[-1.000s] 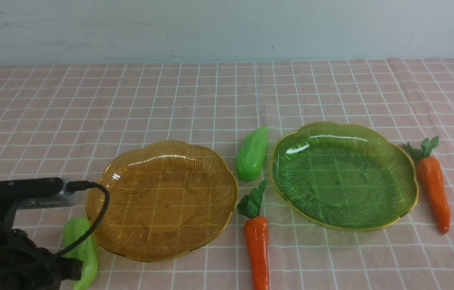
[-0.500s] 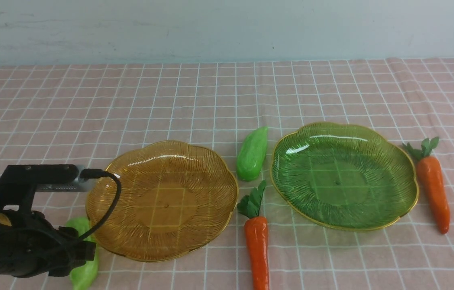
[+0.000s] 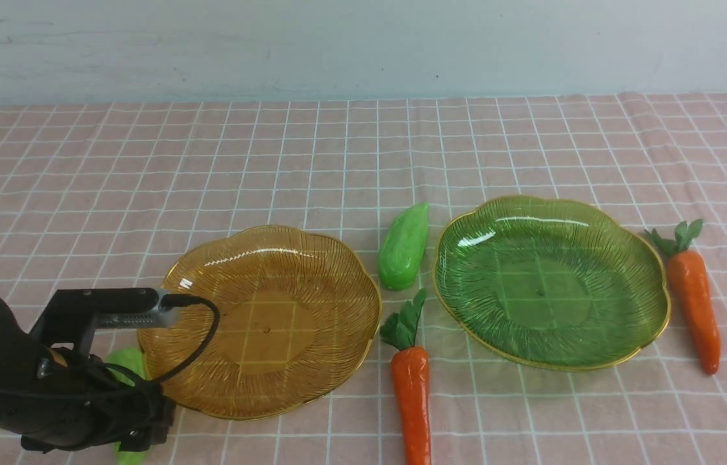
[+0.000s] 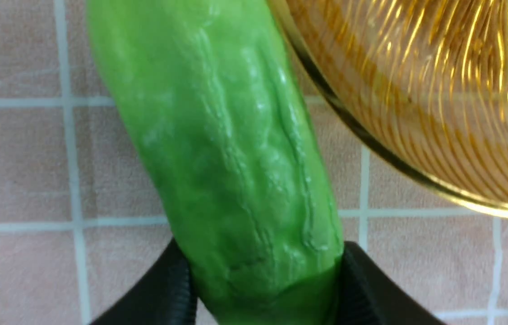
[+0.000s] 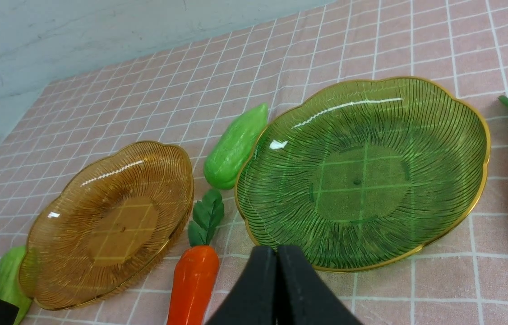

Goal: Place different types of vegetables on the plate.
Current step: 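Put the green cucumber next to the left plate into that plate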

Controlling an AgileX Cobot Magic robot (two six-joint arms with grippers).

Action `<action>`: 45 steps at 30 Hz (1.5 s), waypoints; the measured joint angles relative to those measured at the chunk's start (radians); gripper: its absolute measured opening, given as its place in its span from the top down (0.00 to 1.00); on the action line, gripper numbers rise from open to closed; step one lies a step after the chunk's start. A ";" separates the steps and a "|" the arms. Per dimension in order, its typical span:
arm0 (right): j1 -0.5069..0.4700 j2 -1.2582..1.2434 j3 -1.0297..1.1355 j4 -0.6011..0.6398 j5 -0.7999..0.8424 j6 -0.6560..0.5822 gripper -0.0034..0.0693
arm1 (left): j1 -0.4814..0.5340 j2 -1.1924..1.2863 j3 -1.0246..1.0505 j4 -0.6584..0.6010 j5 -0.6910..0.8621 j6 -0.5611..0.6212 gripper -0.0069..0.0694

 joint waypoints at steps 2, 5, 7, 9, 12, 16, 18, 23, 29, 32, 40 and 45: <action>0.000 0.050 -0.067 -0.091 0.050 0.044 0.97 | 0.000 -0.026 0.000 0.027 0.026 -0.019 0.52; 0.000 0.124 -0.164 -0.257 0.104 0.146 0.97 | 0.009 -0.109 -0.001 0.080 0.062 -0.068 0.52; 0.000 0.194 -0.223 -0.436 0.135 0.243 0.97 | 0.023 -0.187 -0.001 0.130 0.103 -0.121 0.53; 0.000 0.276 -0.261 -0.626 0.145 0.359 0.97 | 0.030 -0.260 -0.001 0.192 0.124 -0.165 0.53; -0.012 0.407 -0.293 -0.795 0.151 0.502 0.97 | 0.030 -0.342 -0.013 0.272 0.133 -0.200 0.53; -0.049 0.594 -0.324 -0.822 0.135 0.566 0.97 | -0.006 -0.360 -0.108 0.281 0.173 -0.185 0.54; -0.068 0.685 -0.336 -0.789 0.110 0.556 0.97 | -0.057 -0.340 -0.183 0.269 0.187 -0.166 0.54; -0.106 0.890 -0.399 -0.634 0.031 0.432 0.90 | -0.215 -0.193 -0.313 0.267 0.191 -0.139 0.54; -0.109 1.093 -0.460 -0.519 -0.030 0.316 0.63 | -0.258 0.052 -0.397 0.265 0.203 -0.139 0.54; -0.109 1.174 -0.486 -0.510 -0.047 0.305 0.48 | -0.258 0.123 -0.420 0.266 0.213 -0.139 0.49; -0.109 1.362 -0.531 -0.496 -0.068 0.295 0.37 | -0.259 0.184 -0.480 0.265 0.253 -0.147 0.29; -0.109 1.368 -0.546 -0.503 -0.047 0.279 0.60 | -0.260 0.184 -0.580 0.247 0.338 -0.189 0.29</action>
